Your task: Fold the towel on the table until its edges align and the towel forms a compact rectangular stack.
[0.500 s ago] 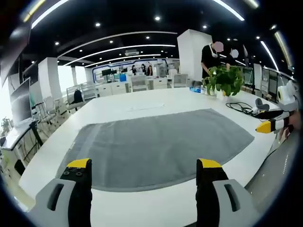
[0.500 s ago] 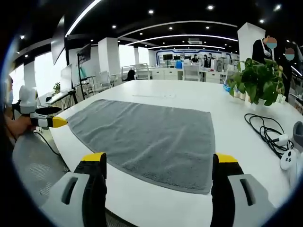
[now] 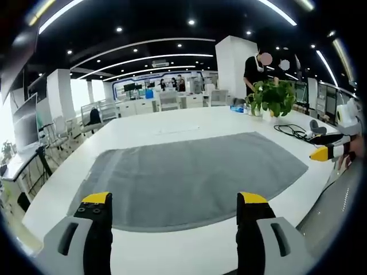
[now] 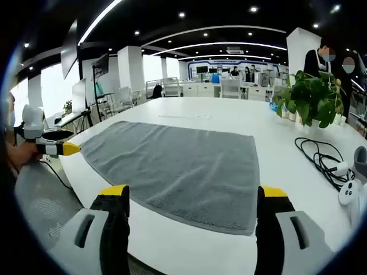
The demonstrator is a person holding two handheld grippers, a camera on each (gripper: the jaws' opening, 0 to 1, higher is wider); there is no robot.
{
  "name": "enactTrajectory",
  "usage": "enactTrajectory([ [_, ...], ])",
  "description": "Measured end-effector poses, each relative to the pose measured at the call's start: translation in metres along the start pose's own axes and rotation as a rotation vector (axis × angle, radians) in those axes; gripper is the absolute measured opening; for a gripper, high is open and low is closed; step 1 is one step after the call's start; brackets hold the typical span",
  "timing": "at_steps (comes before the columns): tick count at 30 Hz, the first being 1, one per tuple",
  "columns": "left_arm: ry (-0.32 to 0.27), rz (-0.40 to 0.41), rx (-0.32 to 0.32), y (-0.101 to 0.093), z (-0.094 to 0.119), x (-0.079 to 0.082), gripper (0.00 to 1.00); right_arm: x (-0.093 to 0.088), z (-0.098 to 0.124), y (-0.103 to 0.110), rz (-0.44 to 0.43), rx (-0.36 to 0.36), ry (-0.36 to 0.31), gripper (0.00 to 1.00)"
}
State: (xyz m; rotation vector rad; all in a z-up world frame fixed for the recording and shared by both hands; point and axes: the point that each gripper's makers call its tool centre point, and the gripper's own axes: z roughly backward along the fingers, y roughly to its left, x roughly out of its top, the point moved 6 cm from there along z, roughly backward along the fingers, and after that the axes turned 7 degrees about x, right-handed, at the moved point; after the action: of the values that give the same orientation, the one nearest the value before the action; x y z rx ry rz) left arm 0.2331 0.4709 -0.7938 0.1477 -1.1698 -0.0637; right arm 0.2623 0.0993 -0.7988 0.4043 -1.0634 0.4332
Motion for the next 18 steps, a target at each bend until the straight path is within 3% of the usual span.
enactTrajectory([
  [18, 0.000, -0.003, 0.003, -0.0025, 0.0023, 0.0020, 0.92, 0.0010, 0.0012, -0.0003, -0.013, 0.000, -0.004, 0.94],
])
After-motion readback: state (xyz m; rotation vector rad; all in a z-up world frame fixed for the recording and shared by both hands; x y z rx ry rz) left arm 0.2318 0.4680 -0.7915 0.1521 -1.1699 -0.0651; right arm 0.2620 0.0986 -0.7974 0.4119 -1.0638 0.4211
